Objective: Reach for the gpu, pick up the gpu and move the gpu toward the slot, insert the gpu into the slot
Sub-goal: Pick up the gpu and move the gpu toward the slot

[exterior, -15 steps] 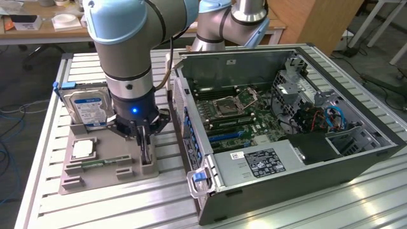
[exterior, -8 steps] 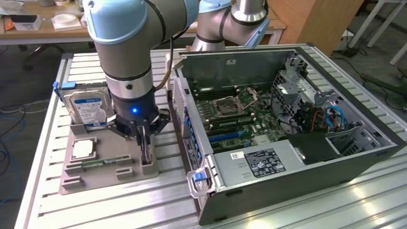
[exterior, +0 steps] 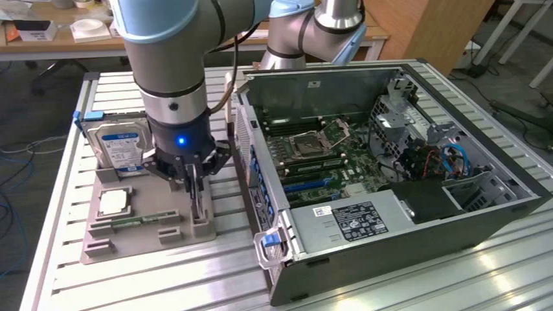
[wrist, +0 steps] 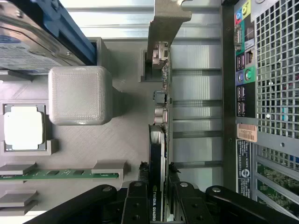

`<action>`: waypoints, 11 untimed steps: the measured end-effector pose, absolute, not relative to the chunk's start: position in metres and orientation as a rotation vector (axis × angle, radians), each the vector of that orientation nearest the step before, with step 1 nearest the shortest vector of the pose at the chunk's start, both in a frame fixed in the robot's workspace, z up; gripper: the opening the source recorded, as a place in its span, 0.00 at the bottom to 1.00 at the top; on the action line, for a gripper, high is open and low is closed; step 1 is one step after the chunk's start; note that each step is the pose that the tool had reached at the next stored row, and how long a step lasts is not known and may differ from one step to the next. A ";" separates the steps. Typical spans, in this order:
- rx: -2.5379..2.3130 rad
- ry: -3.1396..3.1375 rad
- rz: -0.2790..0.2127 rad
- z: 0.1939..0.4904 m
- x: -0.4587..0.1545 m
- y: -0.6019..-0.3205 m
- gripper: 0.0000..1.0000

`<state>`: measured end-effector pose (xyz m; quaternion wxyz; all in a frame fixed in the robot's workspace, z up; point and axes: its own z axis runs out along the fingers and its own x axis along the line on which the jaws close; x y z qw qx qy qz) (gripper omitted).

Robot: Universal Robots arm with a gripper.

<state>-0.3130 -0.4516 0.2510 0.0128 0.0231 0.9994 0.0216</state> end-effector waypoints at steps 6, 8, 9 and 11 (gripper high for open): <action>0.072 3.111 0.063 0.270 -0.314 -0.451 0.26; 0.071 3.105 0.062 0.272 -0.314 -0.451 0.26; 0.070 3.105 0.062 0.273 -0.314 -0.451 0.26; 0.065 3.104 0.062 0.278 -0.314 -0.451 0.26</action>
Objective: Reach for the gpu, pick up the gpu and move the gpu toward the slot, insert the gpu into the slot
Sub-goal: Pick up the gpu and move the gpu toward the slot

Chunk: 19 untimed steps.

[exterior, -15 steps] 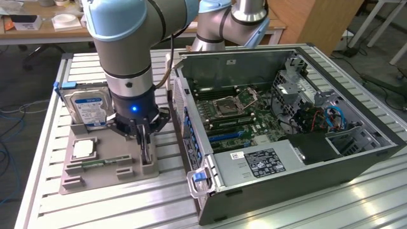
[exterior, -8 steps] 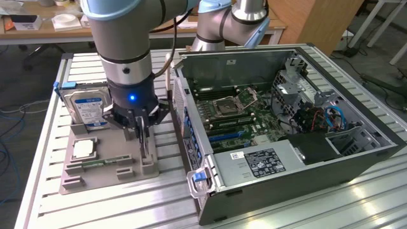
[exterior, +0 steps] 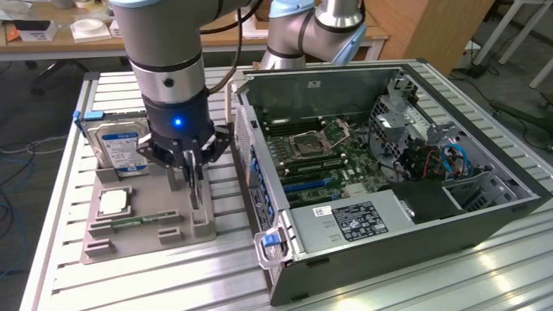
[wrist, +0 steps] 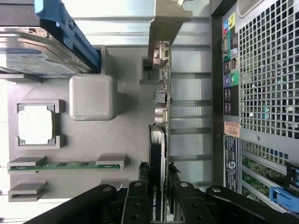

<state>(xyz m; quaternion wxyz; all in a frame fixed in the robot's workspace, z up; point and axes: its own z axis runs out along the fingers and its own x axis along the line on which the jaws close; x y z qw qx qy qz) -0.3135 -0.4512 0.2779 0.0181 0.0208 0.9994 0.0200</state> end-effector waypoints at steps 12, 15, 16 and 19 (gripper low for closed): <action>0.058 3.099 0.061 0.313 -0.313 -0.451 0.26; 0.058 3.099 0.061 0.326 -0.313 -0.451 0.26; 0.058 3.099 0.061 0.331 -0.313 -0.451 0.26; 0.058 3.099 0.061 0.344 -0.313 -0.451 0.26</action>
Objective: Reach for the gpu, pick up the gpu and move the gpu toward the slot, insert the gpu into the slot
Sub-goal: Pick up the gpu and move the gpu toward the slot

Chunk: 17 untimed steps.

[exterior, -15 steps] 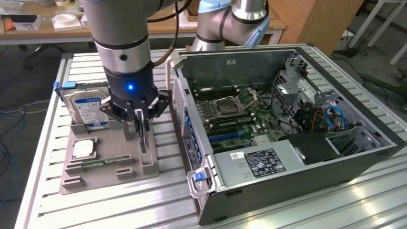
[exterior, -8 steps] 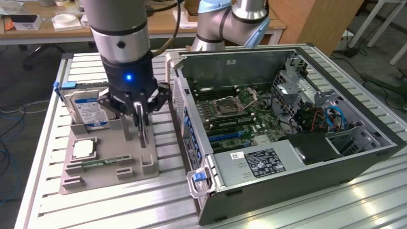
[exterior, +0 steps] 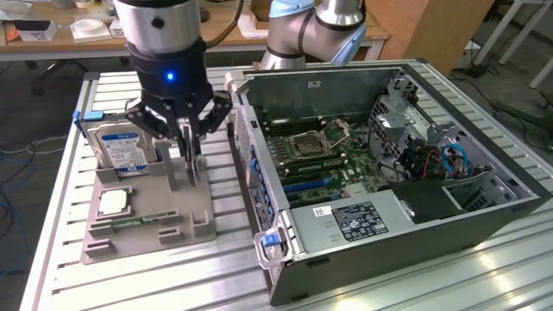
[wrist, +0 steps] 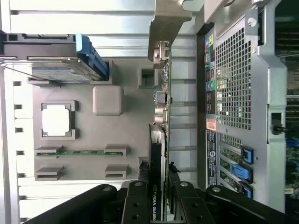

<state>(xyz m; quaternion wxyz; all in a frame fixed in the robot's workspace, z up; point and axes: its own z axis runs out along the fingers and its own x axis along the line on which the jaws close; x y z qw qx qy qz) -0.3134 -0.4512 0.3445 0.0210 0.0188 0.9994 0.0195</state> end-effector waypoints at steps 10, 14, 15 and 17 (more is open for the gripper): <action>0.058 3.099 0.061 0.390 -0.313 -0.451 0.26; 0.058 3.099 0.060 0.408 -0.313 -0.451 0.26; 0.058 3.099 0.061 0.412 -0.313 -0.451 0.26; 0.058 3.099 0.061 0.421 -0.313 -0.451 0.26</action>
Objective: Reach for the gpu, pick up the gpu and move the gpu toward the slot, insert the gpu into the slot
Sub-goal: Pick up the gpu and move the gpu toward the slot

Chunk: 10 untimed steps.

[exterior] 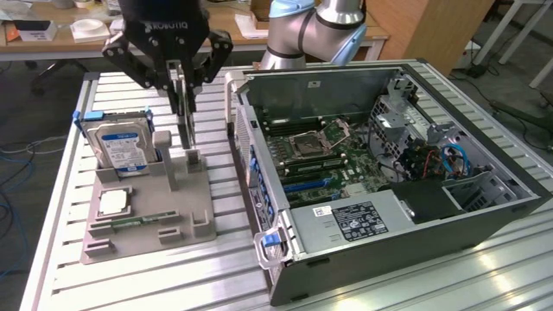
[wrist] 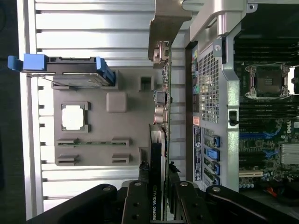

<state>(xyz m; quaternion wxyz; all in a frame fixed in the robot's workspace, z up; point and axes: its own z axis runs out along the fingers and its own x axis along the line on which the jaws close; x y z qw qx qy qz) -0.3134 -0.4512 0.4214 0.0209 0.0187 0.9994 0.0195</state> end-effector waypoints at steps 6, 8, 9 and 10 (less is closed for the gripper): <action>0.058 3.098 0.061 0.437 -0.314 -0.451 0.26; 0.058 3.098 0.060 0.437 -0.313 -0.451 0.26; 0.058 3.098 0.060 0.437 -0.309 -0.451 0.26; 0.058 3.098 0.060 0.437 -0.305 -0.451 0.26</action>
